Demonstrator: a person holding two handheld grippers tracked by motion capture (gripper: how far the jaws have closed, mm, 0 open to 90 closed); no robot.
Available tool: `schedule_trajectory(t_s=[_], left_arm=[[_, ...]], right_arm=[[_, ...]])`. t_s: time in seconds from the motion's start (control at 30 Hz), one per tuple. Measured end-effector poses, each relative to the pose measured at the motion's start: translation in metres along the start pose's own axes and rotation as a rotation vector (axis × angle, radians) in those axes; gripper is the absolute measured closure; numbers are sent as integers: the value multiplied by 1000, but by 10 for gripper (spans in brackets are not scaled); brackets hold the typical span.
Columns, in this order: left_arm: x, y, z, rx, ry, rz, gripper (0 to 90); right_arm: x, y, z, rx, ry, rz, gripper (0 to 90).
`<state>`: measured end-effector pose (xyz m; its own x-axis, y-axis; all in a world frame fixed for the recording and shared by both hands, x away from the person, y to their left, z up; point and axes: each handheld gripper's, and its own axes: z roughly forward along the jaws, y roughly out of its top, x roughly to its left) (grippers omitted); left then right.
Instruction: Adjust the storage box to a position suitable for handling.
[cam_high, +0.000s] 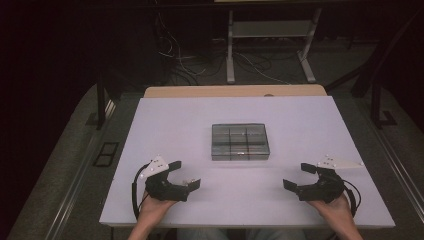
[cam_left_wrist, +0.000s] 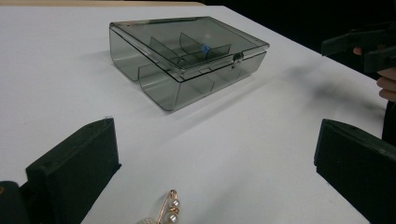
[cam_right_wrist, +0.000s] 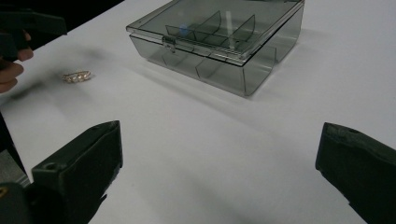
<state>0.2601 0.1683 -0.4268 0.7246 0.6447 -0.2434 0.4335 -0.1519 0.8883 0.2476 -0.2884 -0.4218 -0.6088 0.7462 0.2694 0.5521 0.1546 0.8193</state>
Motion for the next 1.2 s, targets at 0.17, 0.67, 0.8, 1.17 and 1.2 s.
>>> schedule_trajectory(t_s=[0.17,0.67,0.8,1.17,1.2], left_arm=[[-1,0,1,4,-6,-1,0],[-5,1,1,21,-25,-6,0],[-7,3,3,45,-31,8,0],[-7,24,10,76,-46,-1,0],[-6,28,11,83,-48,2,0]], right_arm=[[-1,0,-2,-2,2,8,5],[0,-1,-3,19,4,-4,5],[1,-2,-3,33,10,-2,5],[0,-1,-2,49,7,-10,5],[-1,-1,-2,49,7,-9,5]])
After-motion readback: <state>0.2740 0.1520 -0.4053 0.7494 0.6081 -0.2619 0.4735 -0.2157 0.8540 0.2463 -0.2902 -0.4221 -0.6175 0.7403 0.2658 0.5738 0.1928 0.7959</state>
